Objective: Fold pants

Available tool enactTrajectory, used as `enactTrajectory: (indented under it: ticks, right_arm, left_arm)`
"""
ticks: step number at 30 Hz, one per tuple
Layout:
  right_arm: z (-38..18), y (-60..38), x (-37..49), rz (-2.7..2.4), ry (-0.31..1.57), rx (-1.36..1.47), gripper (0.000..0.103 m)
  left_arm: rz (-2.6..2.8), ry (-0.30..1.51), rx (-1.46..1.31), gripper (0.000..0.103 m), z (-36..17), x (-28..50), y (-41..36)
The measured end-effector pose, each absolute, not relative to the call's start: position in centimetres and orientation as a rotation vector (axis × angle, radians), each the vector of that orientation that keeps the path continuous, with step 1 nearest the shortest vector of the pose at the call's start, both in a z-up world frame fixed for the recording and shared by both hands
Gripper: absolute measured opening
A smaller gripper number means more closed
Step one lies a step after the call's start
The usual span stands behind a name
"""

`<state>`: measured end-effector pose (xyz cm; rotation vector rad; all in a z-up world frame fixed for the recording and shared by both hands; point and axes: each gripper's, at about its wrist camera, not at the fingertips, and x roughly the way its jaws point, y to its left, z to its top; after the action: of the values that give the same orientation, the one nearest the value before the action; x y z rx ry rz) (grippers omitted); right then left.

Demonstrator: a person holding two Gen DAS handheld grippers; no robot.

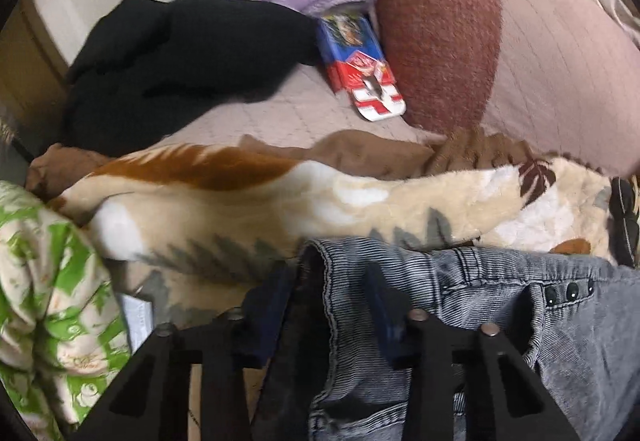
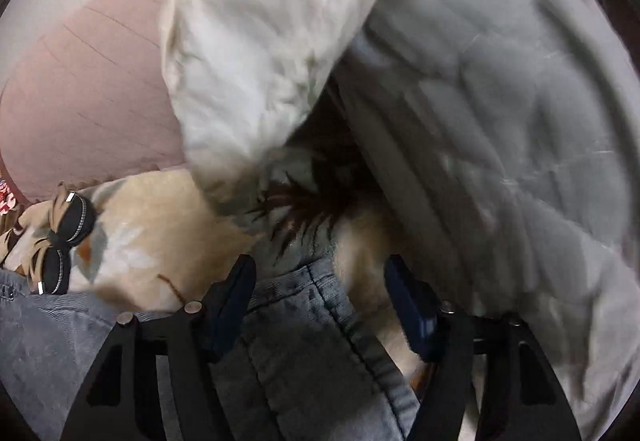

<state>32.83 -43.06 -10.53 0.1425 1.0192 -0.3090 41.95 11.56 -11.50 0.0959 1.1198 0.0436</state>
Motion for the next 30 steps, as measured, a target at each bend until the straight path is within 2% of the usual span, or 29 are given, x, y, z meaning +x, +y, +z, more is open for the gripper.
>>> enactTrajectory:
  ticks: [1, 3, 5, 7, 11, 19, 20, 23, 30]
  right_arm:
    - [-11.1, -42.9, 33.2, -0.314, 1.047, 0.128, 0.066]
    - [-12.1, -43.0, 33.7, -0.315, 1.088, 0.122, 0.059]
    - [-12.3, -43.6, 33.7, -0.285, 1.074, 0.180, 0.048]
    - [-12.6, -44.4, 33.6, -0.281, 1.070, 0.239, 0.044]
    - [-11.5, -44.4, 32.8, -0.239, 1.019, 0.233, 0.027]
    - [-6.7, -44.7, 28.2, -0.206, 0.873, 0.255, 0.024]
    - [-6.0, -44.9, 27.6, -0.207, 0.851, 0.264, 0.020]
    - [-3.5, -45.4, 25.3, -0.188, 0.751, 0.309, 0.020]
    - [2.0, -45.9, 20.7, -0.147, 0.672, 0.330, 0.020]
  left_arm:
    - [0.050, 1.124, 0.107, 0.039, -11.7, 42.1, 11.4]
    - [0.056, 1.120, 0.133, 0.036, -12.0, 42.3, 11.0]
    - [0.057, 1.120, 0.111, 0.028, -12.0, 42.5, 11.3]
    - [0.032, 1.131, 0.044, 0.022, -12.1, 42.8, 11.9]
    - [0.012, 1.107, -0.016, 0.017, -11.6, 42.6, 12.4]
    - [-0.105, 0.969, -0.177, 0.016, -6.4, 39.3, 14.9]
    - [-0.116, 0.956, -0.194, 0.016, -5.6, 38.8, 15.2]
    - [-0.142, 0.915, -0.212, 0.016, -3.1, 37.3, 15.5]
    - [-0.217, 0.813, -0.271, 0.016, 1.7, 30.6, 16.7]
